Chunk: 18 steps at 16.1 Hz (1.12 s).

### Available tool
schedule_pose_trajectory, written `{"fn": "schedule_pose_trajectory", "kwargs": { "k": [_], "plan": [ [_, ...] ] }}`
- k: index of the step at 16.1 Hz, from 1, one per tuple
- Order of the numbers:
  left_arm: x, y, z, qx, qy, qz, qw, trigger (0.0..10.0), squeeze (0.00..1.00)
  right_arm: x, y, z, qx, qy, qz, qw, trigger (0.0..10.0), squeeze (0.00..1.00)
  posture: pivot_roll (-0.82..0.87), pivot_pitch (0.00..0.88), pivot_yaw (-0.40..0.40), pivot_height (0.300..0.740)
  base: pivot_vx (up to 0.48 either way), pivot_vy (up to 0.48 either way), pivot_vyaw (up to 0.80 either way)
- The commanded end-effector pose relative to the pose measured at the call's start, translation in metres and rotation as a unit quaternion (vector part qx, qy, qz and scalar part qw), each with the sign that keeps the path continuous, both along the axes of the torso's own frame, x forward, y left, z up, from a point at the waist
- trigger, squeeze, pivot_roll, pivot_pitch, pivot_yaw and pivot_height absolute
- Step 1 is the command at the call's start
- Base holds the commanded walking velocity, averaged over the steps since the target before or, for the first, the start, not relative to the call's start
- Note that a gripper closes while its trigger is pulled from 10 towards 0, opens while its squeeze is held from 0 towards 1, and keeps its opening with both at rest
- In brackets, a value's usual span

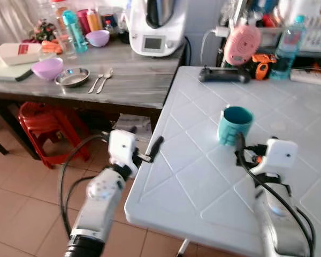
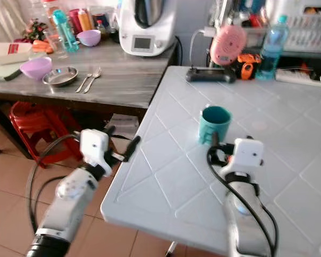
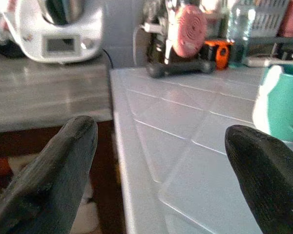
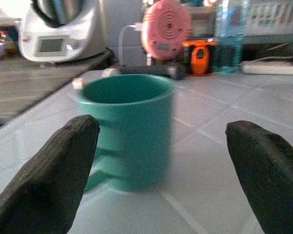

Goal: Setting the table

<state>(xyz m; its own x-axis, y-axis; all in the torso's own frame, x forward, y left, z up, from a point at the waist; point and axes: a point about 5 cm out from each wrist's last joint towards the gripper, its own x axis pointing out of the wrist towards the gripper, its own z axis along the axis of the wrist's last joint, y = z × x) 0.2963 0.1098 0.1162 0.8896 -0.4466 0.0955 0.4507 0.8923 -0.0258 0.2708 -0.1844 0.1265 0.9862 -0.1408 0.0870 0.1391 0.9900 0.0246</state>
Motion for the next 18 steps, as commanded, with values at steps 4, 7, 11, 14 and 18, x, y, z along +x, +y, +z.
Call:
{"fn": "schedule_pose_trajectory", "kwargs": {
  "k": [4,7,11,14,18],
  "plan": [
    [-0.002,0.007,-0.001,0.001,0.0,0.008,1.0,10.0,0.0,-0.003,0.012,-0.002,0.0,0.001,0.017,1.0,10.0,0.0,-0.05,0.011,0.069,0.74,0.0,0.0,0.0],
    [-0.003,0.005,-0.003,-0.006,0.011,-0.011,1.0,10.0,0.0,-0.005,0.017,-0.004,0.0,0.006,0.024,1.0,10.0,0.0,-0.05,0.014,0.068,0.74,0.0,0.0,0.0],
    [-0.005,-0.015,0.003,-0.047,0.022,-0.124,0.991,10.0,0.0,0.011,0.021,0.0,0.003,0.002,0.017,1.0,10.0,0.0,-0.04,0.022,0.068,0.74,0.0,0.0,0.0],
    [-0.01,-0.012,0.004,-0.043,0.029,-0.171,0.984,10.0,0.0,0.025,0.032,0.001,0.009,0.008,0.026,1.0,10.0,0.0,-0.04,0.03,0.07,0.74,0.0,0.0,0.0],
    [-0.015,-0.007,0.0,-0.028,0.041,-0.194,0.98,10.0,0.0,0.04,0.042,-0.001,0.008,0.021,0.028,0.999,10.0,0.0,-0.03,0.038,0.071,0.74,0.0,0.0,0.0]
  ]
}}
